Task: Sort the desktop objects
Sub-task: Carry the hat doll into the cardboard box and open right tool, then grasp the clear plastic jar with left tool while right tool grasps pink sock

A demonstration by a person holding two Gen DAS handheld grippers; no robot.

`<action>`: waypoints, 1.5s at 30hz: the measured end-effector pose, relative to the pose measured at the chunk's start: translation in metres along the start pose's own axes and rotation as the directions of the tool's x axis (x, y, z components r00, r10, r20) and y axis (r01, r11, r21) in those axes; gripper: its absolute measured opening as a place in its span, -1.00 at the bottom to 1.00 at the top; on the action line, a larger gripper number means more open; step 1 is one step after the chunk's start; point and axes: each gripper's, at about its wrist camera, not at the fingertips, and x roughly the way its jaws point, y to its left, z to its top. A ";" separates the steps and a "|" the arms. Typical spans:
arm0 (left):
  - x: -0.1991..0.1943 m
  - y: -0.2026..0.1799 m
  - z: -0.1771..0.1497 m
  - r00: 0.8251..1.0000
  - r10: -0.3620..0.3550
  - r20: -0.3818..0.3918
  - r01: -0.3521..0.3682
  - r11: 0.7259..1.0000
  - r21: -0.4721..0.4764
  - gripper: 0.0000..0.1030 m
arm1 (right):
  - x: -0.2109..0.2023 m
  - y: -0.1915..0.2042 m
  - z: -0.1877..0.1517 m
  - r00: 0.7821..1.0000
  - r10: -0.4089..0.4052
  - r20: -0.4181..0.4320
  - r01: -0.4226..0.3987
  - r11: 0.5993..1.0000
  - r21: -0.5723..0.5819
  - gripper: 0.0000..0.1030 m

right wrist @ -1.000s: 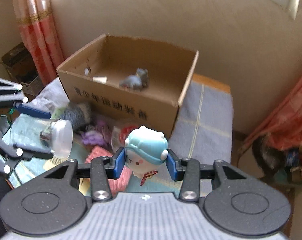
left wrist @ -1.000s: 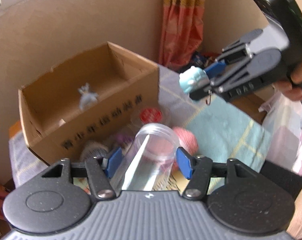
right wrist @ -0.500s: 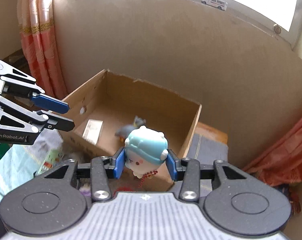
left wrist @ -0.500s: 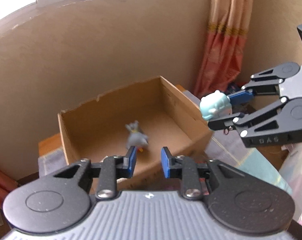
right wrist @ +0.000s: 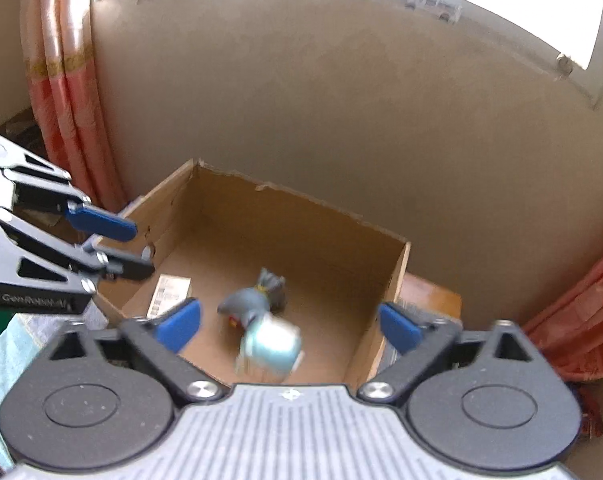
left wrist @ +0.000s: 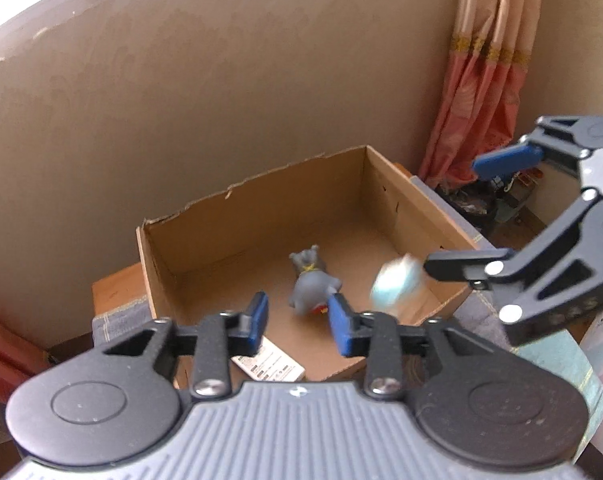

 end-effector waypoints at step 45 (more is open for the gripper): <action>-0.025 -0.093 -0.170 0.936 -0.292 -0.195 0.342 0.885 0.317 0.97 | -0.043 0.007 -0.137 0.983 0.142 -0.119 -0.127 0.985 0.120 1.00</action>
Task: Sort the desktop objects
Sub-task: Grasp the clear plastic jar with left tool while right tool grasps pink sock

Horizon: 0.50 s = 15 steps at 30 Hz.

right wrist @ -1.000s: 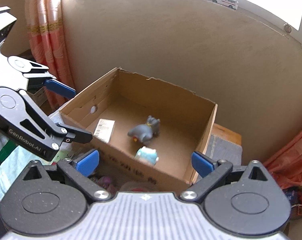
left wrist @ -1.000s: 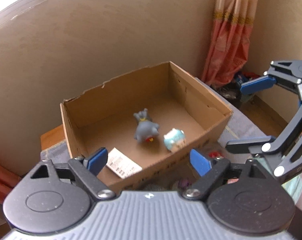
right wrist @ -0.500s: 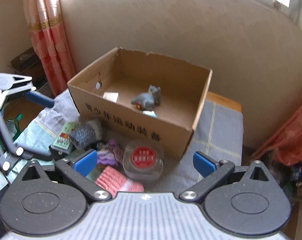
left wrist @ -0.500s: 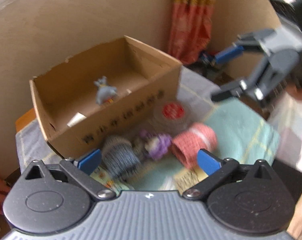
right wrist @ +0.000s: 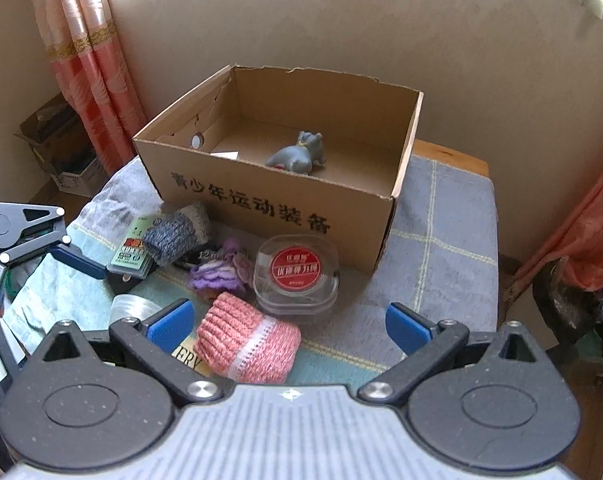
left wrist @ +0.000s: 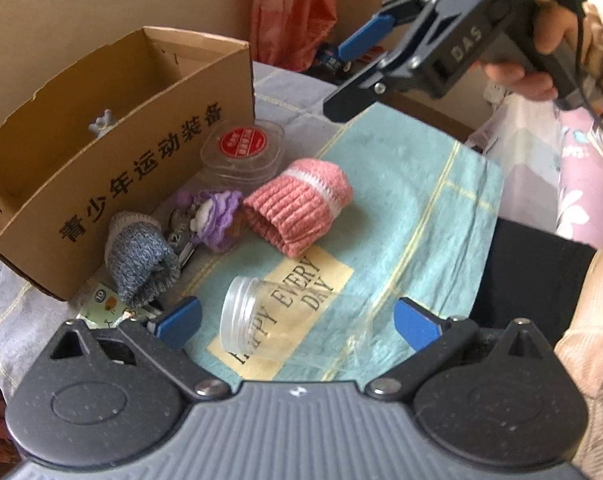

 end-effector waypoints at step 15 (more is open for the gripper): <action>0.028 0.005 -0.004 0.999 -0.022 -0.038 0.022 1.000 -0.005 0.97 | 0.019 0.008 -0.020 0.996 0.038 -0.076 -0.040 0.999 -0.016 1.00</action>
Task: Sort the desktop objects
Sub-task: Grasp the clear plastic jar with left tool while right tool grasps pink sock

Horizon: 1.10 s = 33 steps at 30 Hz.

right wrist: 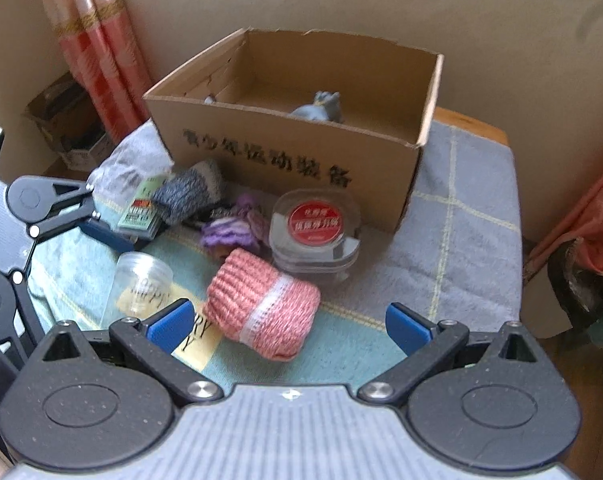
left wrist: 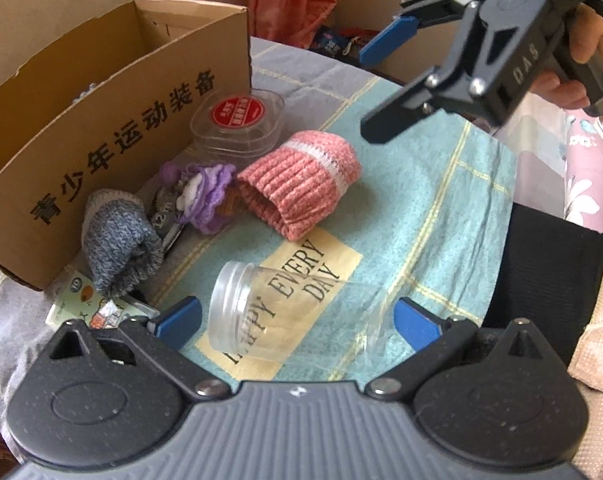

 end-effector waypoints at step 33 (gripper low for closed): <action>-0.010 0.008 -0.018 0.999 0.028 0.041 -0.028 0.999 -0.018 0.78 | 0.067 0.009 0.003 0.992 0.104 -0.078 -0.106 0.994 -0.019 1.00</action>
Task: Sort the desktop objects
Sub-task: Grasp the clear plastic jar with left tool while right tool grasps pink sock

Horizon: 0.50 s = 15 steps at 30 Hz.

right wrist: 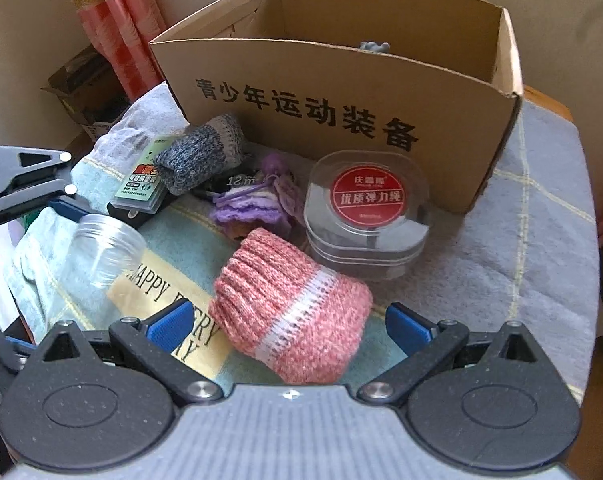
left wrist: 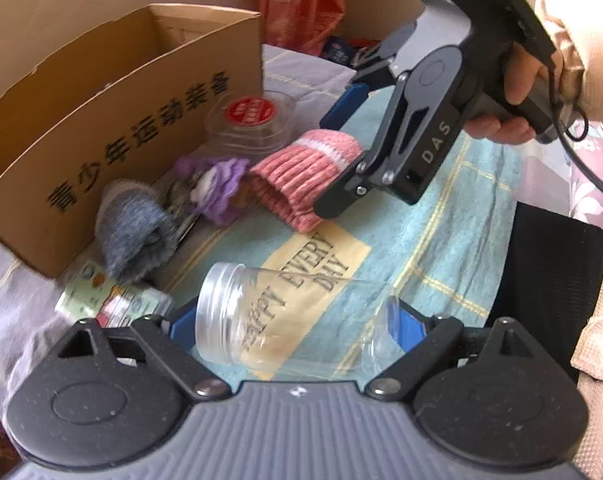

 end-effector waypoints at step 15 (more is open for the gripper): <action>-0.017 0.016 -0.017 0.999 0.045 0.005 -0.045 0.997 -0.064 0.78 | -0.007 0.024 -0.017 0.992 0.100 -0.077 -0.101 0.995 -0.007 1.00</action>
